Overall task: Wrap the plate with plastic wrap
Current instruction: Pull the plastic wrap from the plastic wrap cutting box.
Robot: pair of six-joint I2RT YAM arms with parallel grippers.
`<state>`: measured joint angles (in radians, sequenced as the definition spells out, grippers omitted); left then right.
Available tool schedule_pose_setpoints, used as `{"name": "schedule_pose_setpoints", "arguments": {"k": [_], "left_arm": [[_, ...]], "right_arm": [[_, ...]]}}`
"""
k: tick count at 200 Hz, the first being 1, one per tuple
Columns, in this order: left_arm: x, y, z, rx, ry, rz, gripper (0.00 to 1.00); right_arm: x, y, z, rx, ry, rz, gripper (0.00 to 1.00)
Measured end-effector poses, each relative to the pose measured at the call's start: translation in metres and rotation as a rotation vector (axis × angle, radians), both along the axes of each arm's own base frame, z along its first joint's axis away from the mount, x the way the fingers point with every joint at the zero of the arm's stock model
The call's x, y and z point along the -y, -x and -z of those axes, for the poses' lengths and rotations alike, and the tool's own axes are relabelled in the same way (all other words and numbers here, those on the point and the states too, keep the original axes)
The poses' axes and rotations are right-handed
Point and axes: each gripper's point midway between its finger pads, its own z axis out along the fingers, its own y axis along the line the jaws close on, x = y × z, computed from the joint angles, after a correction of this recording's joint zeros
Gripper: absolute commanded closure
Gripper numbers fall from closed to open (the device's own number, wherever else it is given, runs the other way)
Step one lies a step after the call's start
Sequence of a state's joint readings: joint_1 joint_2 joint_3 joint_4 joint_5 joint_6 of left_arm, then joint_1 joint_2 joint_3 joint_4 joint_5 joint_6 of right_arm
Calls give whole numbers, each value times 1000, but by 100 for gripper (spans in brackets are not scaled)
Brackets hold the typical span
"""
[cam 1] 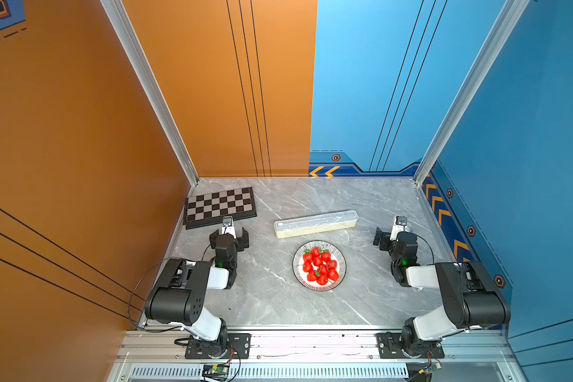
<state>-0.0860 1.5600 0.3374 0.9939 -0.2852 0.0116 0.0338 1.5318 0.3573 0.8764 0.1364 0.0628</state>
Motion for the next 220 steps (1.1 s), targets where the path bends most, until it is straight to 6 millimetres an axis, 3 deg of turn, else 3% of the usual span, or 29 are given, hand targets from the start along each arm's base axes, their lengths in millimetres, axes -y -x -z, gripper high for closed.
{"name": "schedule_pose_setpoints", "arguments": {"k": [186,206,220], "left_arm": [[-2,0,0,1,0,-5,1],[11,5,-9,17,-41,31,1],[33,14,-29,65,-82,92,1]], "right_arm": [[0,0,0,0,0,0,0],[4,1,-1,2,1,21,0],[8,2,-8,14,-3,36,0]]}}
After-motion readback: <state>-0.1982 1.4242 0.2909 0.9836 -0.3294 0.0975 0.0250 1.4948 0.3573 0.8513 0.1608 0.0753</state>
